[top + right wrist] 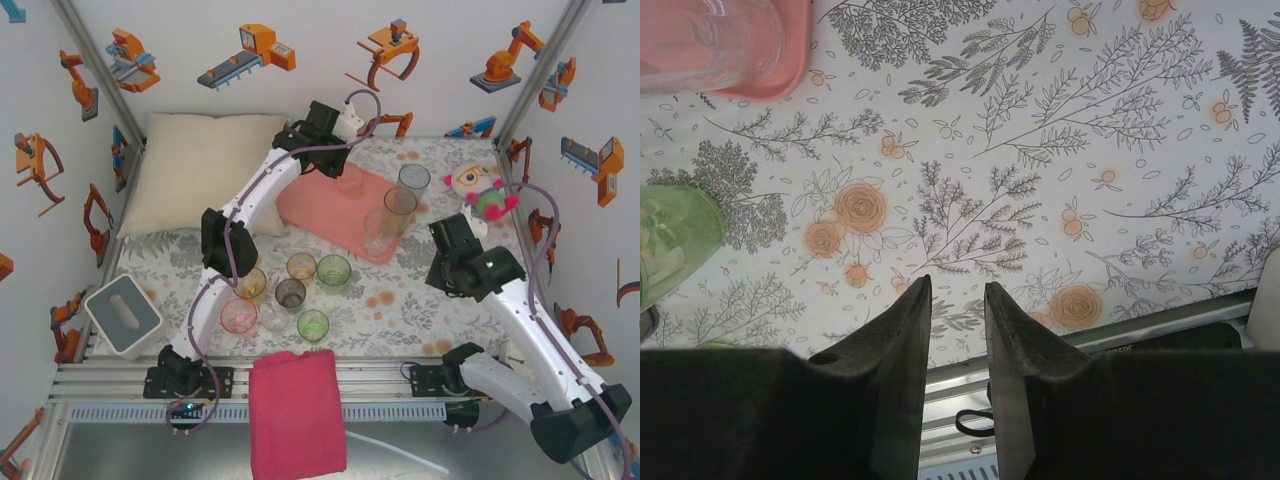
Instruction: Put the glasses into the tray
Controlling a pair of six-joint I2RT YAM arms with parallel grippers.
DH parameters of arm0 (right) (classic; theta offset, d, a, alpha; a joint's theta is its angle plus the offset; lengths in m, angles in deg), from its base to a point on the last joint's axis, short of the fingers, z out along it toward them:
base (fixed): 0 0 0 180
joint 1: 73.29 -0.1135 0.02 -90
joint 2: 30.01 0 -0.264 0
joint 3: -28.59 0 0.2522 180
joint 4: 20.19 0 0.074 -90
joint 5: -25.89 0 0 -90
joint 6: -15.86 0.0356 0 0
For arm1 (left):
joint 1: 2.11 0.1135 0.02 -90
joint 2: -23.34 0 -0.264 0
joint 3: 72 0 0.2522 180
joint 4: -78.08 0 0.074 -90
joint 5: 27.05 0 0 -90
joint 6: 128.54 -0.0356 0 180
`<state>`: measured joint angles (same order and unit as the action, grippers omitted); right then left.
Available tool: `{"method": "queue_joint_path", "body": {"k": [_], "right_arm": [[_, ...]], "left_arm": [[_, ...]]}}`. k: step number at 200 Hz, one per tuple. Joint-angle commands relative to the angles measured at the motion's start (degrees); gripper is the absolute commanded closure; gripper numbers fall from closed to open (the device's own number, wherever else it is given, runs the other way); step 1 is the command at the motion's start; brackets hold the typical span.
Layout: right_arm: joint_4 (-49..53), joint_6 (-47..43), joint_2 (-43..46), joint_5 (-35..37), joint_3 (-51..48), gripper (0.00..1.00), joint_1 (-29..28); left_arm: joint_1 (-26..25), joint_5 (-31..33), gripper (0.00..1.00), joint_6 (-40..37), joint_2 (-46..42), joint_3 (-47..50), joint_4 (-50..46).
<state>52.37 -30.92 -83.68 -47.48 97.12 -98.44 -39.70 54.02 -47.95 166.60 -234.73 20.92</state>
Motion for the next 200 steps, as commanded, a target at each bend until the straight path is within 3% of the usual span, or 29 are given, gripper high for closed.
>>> {"method": "queue_joint_path", "body": {"k": [1, 44, 119, 200], "right_arm": [[-2.9, 1.6, -2.1, 0.3, -1.4, 0.70, 0.4], [-7.5, 1.7, -4.5, -1.5, -2.7, 0.70, 0.4], [-9.2, 2.9, -1.7, -1.7, -5.4, 0.70, 0.3], [-8.4, 3.7, 1.5, -1.8, -7.3, 0.70, 0.3]], "left_arm": [[-0.2, -1.2, 0.88, 1.0, 0.0, -1.7, 3.2], [-0.4, -1.4, 0.88, 0.9, -1.7, -0.1, 0.2], [-0.8, -5.5, 0.87, -0.7, -10.6, 11.0, -6.8], [-3.2, -7.1, 0.86, -2.1, -10.4, 13.1, -10.6]]}}
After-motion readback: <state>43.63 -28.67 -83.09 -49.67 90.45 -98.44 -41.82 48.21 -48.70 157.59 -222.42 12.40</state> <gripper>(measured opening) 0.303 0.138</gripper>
